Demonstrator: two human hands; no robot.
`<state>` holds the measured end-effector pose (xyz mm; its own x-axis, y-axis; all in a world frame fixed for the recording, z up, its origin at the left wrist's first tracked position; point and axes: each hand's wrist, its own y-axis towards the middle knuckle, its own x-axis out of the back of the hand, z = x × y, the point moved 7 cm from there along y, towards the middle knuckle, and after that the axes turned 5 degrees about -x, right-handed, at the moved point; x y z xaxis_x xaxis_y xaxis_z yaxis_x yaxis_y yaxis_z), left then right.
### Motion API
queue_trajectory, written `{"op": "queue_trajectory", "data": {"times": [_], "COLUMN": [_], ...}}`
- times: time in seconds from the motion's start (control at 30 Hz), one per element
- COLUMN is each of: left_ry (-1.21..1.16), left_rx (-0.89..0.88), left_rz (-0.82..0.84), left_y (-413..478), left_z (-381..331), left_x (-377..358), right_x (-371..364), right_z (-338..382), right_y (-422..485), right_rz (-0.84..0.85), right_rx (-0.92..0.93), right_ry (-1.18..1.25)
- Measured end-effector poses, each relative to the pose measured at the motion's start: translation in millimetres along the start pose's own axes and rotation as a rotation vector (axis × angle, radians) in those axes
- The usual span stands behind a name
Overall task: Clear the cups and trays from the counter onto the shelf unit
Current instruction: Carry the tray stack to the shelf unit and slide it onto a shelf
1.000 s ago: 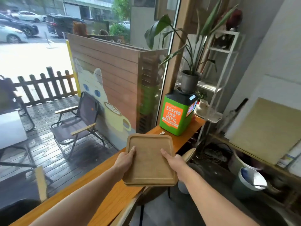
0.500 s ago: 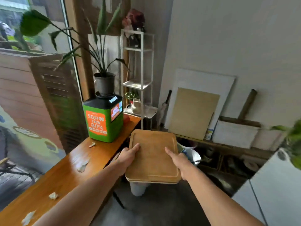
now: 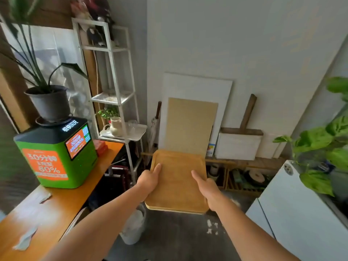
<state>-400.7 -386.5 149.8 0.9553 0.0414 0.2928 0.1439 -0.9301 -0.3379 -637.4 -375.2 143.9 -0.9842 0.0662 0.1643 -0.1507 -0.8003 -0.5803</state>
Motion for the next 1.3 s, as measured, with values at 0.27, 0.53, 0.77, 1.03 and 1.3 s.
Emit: {"op": "queue_trajectory", "data": {"times": [0.27,0.53,0.77,1.03,1.3], "left_ry": [0.082,0.133,0.177,0.134,0.079], "left_rx": [-0.034,-0.053,-0.009,0.025,0.078], "left_rz": [-0.013,-0.094,-0.106,-0.195,-0.371], "left_y": [151.6,287.1,378.2,505.0,604.2], "left_z": [-59.1,-119.8,-127.8,-165.2,-210.6], "left_x": [5.8,35.2,44.9,48.4,73.1], "right_x": [-17.4,-54.3,-84.9,-112.7,-149.5], "right_z": [100.4,211.3,250.6,335.5,440.7], "right_y": [121.6,233.8,323.3,451.9,565.4], "right_rz": [-0.046,-0.037,-0.018,0.056,0.103], "right_rx": [0.055,0.093,0.069,0.090,0.175], "right_ry": [-0.044,-0.068,-0.148,-0.188,-0.302]}}
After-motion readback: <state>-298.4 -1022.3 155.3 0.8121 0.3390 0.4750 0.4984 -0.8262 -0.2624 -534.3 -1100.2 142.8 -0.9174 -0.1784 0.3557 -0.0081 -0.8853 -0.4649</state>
